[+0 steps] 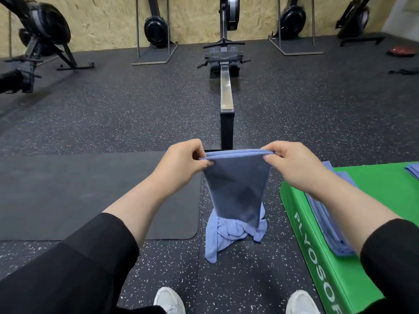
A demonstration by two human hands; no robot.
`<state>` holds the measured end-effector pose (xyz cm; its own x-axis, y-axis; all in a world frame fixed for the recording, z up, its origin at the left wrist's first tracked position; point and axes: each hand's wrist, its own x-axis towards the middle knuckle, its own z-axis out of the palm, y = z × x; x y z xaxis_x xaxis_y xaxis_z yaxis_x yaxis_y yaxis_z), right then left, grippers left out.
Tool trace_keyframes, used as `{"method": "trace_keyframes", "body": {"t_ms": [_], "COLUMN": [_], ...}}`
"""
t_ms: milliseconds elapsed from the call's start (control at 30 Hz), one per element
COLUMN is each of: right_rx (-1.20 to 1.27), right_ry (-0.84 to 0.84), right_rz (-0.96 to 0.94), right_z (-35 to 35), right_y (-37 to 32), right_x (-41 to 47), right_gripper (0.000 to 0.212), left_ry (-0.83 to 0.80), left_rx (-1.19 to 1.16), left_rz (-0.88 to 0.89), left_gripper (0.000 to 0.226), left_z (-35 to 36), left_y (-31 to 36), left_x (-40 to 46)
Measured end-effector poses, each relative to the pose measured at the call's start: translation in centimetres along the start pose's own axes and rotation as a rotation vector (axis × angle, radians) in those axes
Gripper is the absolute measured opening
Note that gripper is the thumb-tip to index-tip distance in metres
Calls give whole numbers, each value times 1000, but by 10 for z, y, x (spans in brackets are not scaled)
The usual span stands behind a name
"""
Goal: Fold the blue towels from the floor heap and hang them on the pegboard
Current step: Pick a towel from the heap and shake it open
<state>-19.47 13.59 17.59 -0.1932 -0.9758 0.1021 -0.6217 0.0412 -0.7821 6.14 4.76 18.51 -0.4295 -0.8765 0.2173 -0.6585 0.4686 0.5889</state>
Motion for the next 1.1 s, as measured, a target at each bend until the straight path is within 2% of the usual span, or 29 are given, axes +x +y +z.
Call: {"method": "trace_keyframes", "body": {"t_ms": [167, 233, 367, 467, 600, 667, 767, 833, 933, 1100], "right_rx": [2, 56, 92, 74, 176, 208, 271, 314, 319, 318], "right_ry": [49, 75, 96, 116, 104, 116, 135, 135, 143, 139], "right_rz": [-20, -34, -109, -116, -125, -133, -124, -128, -120, -146], "right_z": [-2, -1, -1, -3, 0, 5, 9, 11, 15, 17], "right_y": [1, -2, -15, -22, -29, -31, -38, -43, -43, -42], "right_x": [0, -2, -7, -9, -13, -12, -13, -15, -14, -14], "right_gripper": [17, 16, 25, 30, 8, 16, 33, 25, 7, 7], "left_ry": [2, -41, -53, -2, -10, -18, -99, -147, -192, -219], "left_rx": [-92, -73, -10, -108, -238, -315, -281, -230, -173, -237], "left_rz": [47, 62, 58, -11, -102, -111, -45, -7, -44, -109], "left_gripper": [29, 37, 12, 13, 11, 9, 23, 13, 29, 29], "left_z": [-1, -1, -8, -13, -15, -18, -18, -15, -8, -4], "left_y": [9, 13, 18, 21, 24, 28, 31, 33, 36, 45], "left_x": [1, 0, -2, -6, -9, -10, -13, -14, -16, -16]}}
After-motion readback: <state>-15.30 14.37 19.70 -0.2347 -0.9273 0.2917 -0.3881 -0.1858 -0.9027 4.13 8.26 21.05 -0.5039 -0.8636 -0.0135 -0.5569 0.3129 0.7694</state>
